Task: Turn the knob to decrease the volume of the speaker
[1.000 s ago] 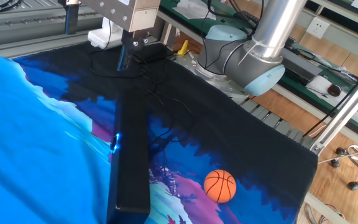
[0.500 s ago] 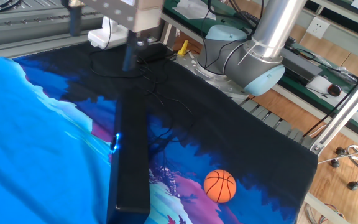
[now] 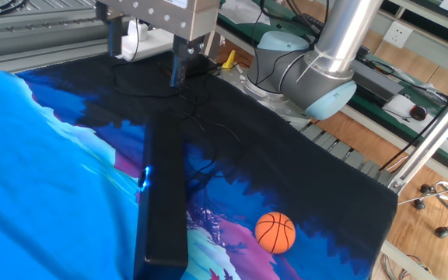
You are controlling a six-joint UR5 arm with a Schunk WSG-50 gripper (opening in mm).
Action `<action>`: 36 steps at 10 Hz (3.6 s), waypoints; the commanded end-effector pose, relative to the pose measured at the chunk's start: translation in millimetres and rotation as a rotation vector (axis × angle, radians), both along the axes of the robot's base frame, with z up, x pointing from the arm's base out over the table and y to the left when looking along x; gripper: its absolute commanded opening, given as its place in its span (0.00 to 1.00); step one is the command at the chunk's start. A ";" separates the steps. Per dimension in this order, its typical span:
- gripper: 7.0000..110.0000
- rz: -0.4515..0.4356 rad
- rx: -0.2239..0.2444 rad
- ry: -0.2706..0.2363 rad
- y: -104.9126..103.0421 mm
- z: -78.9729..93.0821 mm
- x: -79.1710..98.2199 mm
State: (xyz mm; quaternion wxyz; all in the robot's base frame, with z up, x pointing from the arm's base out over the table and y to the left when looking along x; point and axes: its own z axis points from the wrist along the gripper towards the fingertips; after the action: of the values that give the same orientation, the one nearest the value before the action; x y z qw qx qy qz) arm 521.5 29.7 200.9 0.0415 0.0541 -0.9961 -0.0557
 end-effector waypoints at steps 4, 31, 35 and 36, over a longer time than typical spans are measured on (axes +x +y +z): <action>0.00 0.031 -0.010 -0.037 -2.6 -1.4 7.7; 0.00 0.031 -0.094 0.005 -18.6 -23.6 -15.1; 0.00 0.047 -0.121 0.057 -25.8 -22.0 -28.1; 0.00 0.051 -0.132 0.063 -28.9 -21.6 -29.6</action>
State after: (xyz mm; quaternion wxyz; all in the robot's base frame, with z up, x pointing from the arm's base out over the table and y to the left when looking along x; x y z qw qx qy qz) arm 499.2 4.4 176.7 0.0625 0.0755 -0.9952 0.0044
